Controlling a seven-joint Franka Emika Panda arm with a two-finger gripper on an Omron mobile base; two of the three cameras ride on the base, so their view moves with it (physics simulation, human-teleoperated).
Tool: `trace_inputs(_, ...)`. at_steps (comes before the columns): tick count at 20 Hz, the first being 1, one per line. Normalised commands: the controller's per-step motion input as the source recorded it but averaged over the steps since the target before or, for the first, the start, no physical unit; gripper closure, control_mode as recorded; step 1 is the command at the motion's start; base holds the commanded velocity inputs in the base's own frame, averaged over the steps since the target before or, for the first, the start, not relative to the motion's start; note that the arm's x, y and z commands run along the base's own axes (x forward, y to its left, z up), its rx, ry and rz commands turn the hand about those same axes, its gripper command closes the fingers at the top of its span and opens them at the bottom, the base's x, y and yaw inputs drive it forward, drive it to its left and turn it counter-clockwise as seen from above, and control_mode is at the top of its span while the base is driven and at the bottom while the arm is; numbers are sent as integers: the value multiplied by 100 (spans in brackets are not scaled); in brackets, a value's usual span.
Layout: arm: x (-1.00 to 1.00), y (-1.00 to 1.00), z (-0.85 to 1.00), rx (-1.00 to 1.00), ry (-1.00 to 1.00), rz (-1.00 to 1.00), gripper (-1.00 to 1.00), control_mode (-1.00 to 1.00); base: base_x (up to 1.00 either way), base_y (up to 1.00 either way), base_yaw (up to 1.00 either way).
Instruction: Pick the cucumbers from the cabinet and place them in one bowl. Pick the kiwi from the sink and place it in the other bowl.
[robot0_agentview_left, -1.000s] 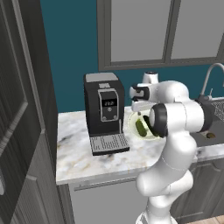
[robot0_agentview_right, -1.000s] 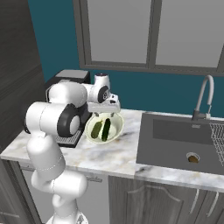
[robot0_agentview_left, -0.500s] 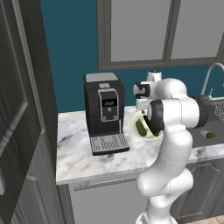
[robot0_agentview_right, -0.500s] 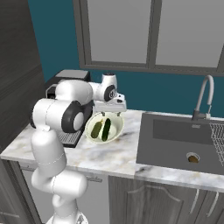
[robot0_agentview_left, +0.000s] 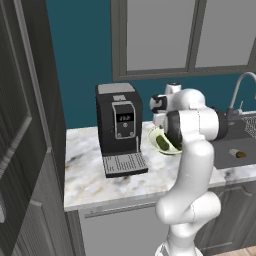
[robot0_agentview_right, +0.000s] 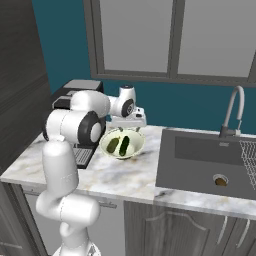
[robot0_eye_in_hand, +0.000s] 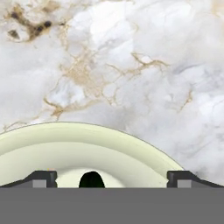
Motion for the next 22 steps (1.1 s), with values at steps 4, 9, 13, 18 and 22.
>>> trace_inputs(4, 42, -10, -16, 0, 0, 0, -100, -100, 0, 0, 0)
trace_inputs(9, 29, -9, -17, 0, 0, 0, -100, -100, 0, 0, 0)
trace_inputs(13, 25, -10, -21, 0, 0, 0, -100, -100, 0, 0, 0)
trace_inputs(18, 14, -7, -9, 0, 0, 1, -100, -100, 0, 0, 0)
trace_inputs(22, -12, -1, 44, 0, -3, 2, -100, -100, 0, 0, 0)
